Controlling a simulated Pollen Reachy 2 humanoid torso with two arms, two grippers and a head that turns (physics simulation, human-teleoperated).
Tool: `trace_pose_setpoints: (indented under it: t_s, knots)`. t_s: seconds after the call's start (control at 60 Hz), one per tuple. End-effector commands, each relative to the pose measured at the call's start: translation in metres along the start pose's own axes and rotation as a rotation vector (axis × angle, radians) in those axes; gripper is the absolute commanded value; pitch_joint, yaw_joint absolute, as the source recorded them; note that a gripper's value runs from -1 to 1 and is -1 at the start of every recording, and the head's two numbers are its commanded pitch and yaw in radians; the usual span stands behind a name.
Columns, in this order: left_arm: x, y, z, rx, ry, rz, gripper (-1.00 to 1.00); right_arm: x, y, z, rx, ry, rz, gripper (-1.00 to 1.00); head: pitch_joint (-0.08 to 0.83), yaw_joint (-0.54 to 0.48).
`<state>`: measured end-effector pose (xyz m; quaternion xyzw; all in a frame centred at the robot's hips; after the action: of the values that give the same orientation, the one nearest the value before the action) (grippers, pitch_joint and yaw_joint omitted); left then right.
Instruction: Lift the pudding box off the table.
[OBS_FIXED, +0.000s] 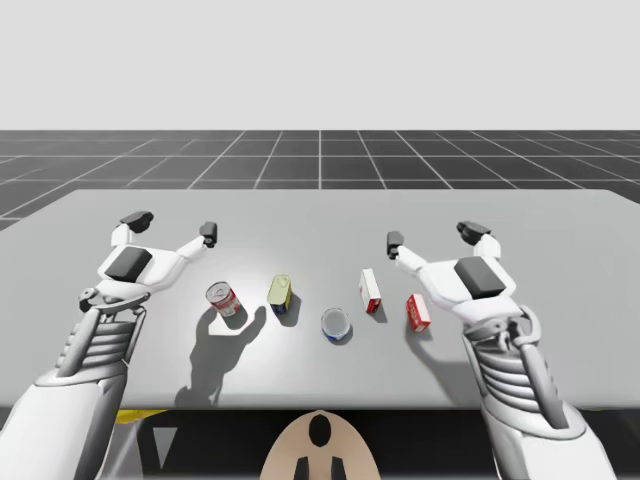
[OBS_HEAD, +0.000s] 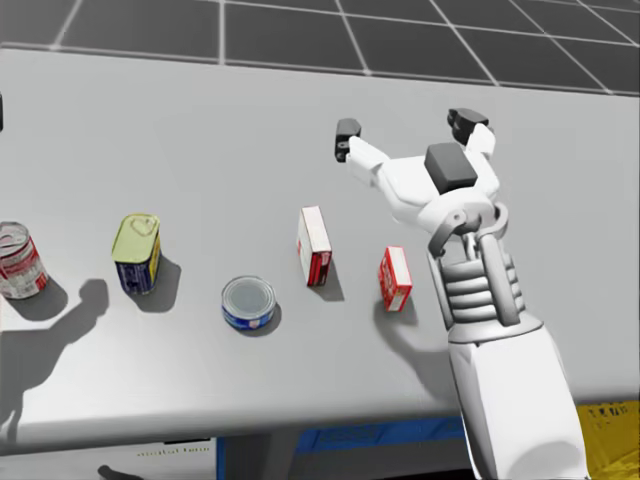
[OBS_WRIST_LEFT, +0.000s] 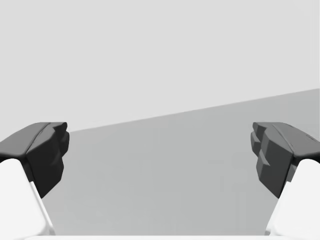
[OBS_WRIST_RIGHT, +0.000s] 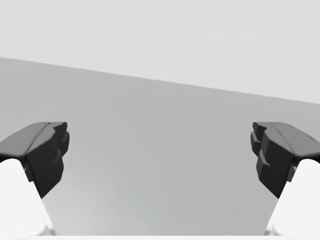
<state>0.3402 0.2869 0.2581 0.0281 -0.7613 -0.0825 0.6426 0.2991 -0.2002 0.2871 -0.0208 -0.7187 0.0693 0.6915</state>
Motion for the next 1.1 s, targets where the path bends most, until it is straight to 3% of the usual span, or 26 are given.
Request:
trace_pose_setpoints:
  t_s: [0.017, 0.083, 0.183, 0.283, 0.4, 0.55, 0.717, 0.833, 0.967, 1.1]
  knots:
    - [-0.001, 0.000, 0.000, 0.001, 0.006, -0.001, -1.00, 0.012, 0.030, 0.034, 0.023, -0.005, -0.026, -1.00, 0.654, -0.21]
    - [-0.002, 0.000, -0.001, 0.001, 0.009, -0.002, -1.00, 0.009, 0.041, 0.045, 0.061, 0.003, -0.077, -1.00, 0.655, -0.22]
    - [-0.002, 0.000, -0.001, 0.002, 0.011, -0.001, -1.00, -0.002, 0.058, 0.061, 0.112, 0.026, -0.193, -1.00, 0.658, -0.22]
    - [-0.003, 0.000, -0.001, 0.001, 0.011, -0.002, -1.00, -0.019, 0.075, 0.072, 0.145, 0.062, -0.247, -1.00, 0.655, -0.22]
    - [-0.003, -0.001, -0.001, 0.000, 0.014, -0.003, -1.00, -0.038, 0.092, 0.077, 0.171, 0.086, -0.263, -1.00, 0.656, -0.22]
    - [-0.004, -0.001, -0.001, 0.000, 0.016, -0.004, -1.00, -0.052, 0.099, 0.069, 0.151, 0.095, -0.281, -1.00, 0.656, -0.22]
    - [-0.004, -0.002, -0.001, 0.000, 0.018, -0.006, -1.00, -0.070, 0.107, 0.052, 0.117, 0.154, -0.303, -1.00, 0.658, -0.22]
    - [-0.004, -0.002, -0.001, 0.000, 0.019, -0.005, -1.00, -0.084, 0.114, 0.037, 0.111, 0.192, -0.284, -1.00, 0.657, -0.22]
    - [-0.004, -0.002, -0.002, 0.001, 0.020, -0.005, -1.00, -0.095, 0.115, 0.022, 0.096, 0.252, -0.312, -1.00, 0.659, -0.21]
    - [-0.005, -0.002, -0.002, 0.000, 0.019, -0.006, -1.00, -0.104, 0.111, 0.005, 0.065, 0.280, -0.293, -1.00, 0.660, -0.21]
